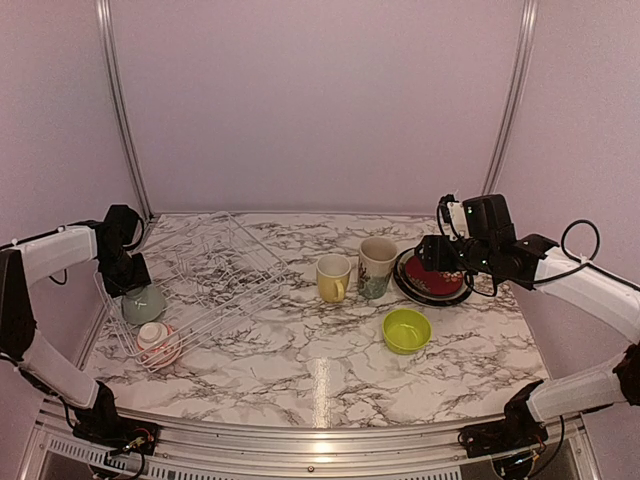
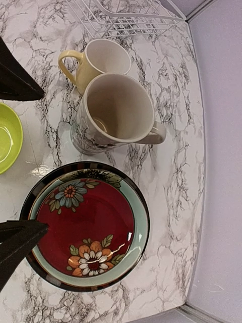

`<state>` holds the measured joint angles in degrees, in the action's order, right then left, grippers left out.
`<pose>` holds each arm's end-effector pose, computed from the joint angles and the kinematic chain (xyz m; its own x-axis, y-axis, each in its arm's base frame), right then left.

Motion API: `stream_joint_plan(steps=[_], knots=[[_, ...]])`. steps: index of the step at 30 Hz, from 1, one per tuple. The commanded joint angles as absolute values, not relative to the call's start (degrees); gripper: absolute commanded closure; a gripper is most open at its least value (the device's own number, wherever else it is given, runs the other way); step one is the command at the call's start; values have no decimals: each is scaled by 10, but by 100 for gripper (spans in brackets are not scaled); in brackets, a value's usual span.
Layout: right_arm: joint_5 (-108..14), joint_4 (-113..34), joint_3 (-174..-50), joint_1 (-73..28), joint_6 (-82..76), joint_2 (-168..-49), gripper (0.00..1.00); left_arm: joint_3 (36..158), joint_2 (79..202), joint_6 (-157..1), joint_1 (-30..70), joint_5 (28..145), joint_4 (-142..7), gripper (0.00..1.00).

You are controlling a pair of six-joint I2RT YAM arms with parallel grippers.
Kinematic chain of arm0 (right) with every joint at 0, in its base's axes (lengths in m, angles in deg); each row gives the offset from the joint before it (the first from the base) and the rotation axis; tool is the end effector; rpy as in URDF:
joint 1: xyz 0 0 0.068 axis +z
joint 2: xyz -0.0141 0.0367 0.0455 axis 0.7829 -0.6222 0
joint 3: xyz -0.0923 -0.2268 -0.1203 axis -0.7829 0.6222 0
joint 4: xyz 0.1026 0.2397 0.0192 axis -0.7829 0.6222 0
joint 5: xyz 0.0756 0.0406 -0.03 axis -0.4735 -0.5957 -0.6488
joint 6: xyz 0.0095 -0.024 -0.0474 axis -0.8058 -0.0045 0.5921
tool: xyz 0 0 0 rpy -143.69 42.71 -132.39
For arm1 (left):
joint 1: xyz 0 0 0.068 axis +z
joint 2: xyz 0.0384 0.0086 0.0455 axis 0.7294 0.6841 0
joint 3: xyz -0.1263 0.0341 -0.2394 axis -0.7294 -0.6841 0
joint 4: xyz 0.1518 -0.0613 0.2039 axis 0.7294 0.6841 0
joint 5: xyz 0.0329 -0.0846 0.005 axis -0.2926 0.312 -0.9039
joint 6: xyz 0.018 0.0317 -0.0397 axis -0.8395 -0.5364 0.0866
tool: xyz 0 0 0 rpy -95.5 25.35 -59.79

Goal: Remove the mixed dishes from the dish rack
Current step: Grab the bowl from the dish rack.

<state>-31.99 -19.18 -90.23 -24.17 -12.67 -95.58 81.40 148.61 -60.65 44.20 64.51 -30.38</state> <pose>0.2365 0.1174 0.2909 -0.6015 0.0038 -0.7988 -0.2082 0.9647 0.1613 0.2866 -0.0047 0.2219 -0.7423 -0.4336 -0.5109 -0.4834 0.8745 -0.0398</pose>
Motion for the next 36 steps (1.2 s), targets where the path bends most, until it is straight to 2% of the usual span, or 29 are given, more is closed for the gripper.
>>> stream_joint_plan(steps=[1, 7, 12, 22, 36], knots=[[-324, -203, -905, -244, -132, -961, 22, 810, 1474, -606, 443, 659, -290, 49], [-324, -203, -905, -244, -133, -961, 22, 812, 1460, -610, 444, 668, -290, 61], [-325, -203, -904, -244, -134, -961, 22, 816, 1452, -613, 444, 675, -288, 68], [-327, -204, -906, -244, -136, -959, 22, 840, 1424, -611, 443, 689, -275, 74], [-354, -217, -923, -242, -140, -958, 22, 879, 1375, -601, 443, 741, -267, 75]])
